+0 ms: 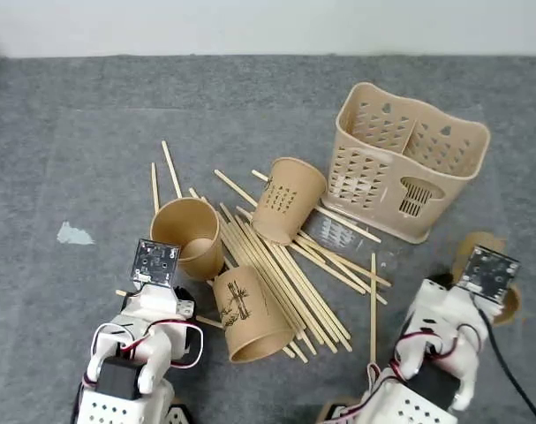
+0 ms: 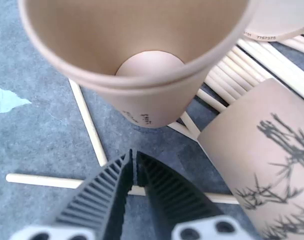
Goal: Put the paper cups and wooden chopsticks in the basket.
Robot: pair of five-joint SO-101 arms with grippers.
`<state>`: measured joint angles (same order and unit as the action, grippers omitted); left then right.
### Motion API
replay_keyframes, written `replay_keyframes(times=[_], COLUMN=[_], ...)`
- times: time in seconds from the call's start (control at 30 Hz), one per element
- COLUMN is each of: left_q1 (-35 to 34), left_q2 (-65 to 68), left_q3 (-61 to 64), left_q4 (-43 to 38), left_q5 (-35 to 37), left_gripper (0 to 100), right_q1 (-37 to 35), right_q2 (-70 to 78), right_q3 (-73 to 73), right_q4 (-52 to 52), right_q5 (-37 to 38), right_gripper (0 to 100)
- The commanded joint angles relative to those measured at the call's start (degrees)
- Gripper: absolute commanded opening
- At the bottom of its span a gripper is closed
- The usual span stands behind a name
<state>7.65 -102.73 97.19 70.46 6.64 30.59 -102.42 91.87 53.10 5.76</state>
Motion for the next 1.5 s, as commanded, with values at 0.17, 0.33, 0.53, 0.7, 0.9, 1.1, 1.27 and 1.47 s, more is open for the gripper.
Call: replay_keyframes(times=[0.17,0.33,0.53,0.7,0.9,1.1,1.27,1.47], left_q1=[0.09,0.09,0.09,0.09,0.09,0.09,0.09,0.09], left_q2=[-0.35,-0.35,-0.35,-0.35,-0.35,-0.35,-0.35,-0.35], left_q3=[-0.66,-0.66,-0.66,-0.66,-0.66,-0.66,-0.66,-0.66], left_q4=[0.26,0.26,0.26,0.26,0.26,0.26,0.26,0.26], left_q5=[-0.35,-0.35,-0.35,-0.35,-0.35,-0.35,-0.35,-0.35], left_gripper=[1,1,1,1,1,1,1,1], right_q1=[7.52,5.93,-3.91,-9.19,-9.54,-14.29,-16.57,-18.15], right_q2=[-0.13,-0.13,0.66,3.82,21.85,42.86,58.15,73.01], right_q3=[-15.65,-24.97,-34.29,-40.88,-55.38,-76.04,-91.78,-109.63], right_q4=[-0.84,-1.36,-1.36,-0.92,4.79,18.33,28.35,37.67], right_q5=[10.02,11.25,13.80,18.11,19.69,21.89,21.89,22.24], right_gripper=[0.8,0.8,0.8,0.8,0.8,0.8,0.8,0.8])
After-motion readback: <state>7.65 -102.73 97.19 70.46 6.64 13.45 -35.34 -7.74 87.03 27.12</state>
